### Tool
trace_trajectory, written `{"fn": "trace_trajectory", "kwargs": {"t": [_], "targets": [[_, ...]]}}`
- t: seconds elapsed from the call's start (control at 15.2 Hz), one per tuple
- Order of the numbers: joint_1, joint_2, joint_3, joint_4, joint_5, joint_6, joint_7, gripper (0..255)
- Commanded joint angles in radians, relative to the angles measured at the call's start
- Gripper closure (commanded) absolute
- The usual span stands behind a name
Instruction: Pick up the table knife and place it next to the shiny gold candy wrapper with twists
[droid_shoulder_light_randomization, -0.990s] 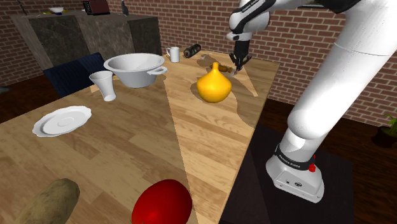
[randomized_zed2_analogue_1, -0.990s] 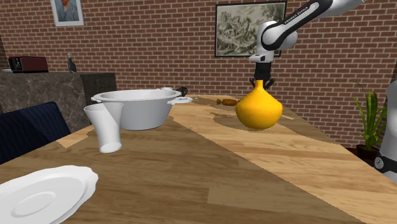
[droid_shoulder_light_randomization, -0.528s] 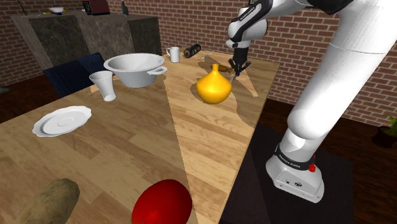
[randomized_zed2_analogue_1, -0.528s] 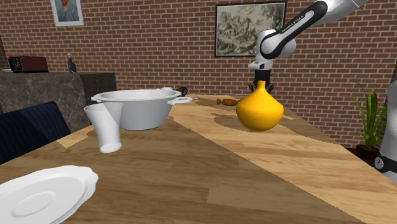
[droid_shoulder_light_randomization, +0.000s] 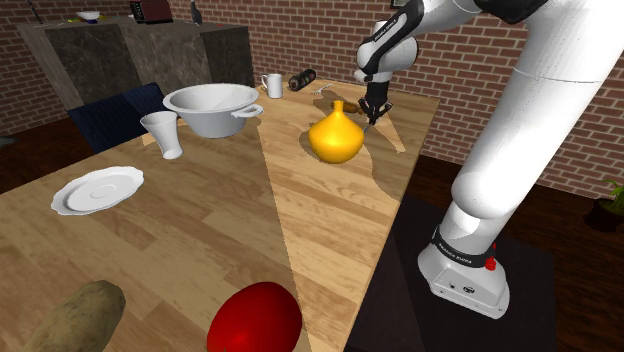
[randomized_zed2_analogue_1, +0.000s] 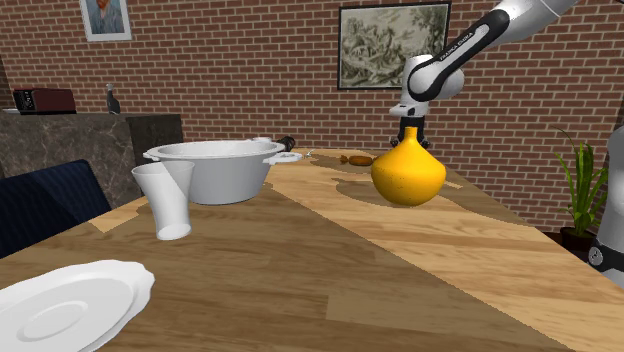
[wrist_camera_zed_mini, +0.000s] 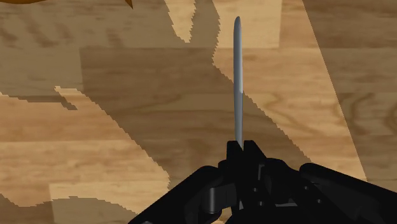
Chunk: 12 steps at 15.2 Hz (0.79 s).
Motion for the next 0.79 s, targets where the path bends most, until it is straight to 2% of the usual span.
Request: {"fn": "trace_trajectory", "kwargs": {"t": [0.0,0.07,0.13,0.46,0.73], "targets": [[0.000,0.000,0.000,0.000,0.000,0.000,0.000,255],[0.000,0.000,0.000,0.000,0.000,0.000,0.000,255],[0.000,0.000,0.000,0.000,0.000,0.000,0.000,0],[0.000,0.000,0.000,0.000,0.000,0.000,0.000,0],[0.005,-0.072,0.006,0.059,-0.033,-0.125,0.025,0]]}}
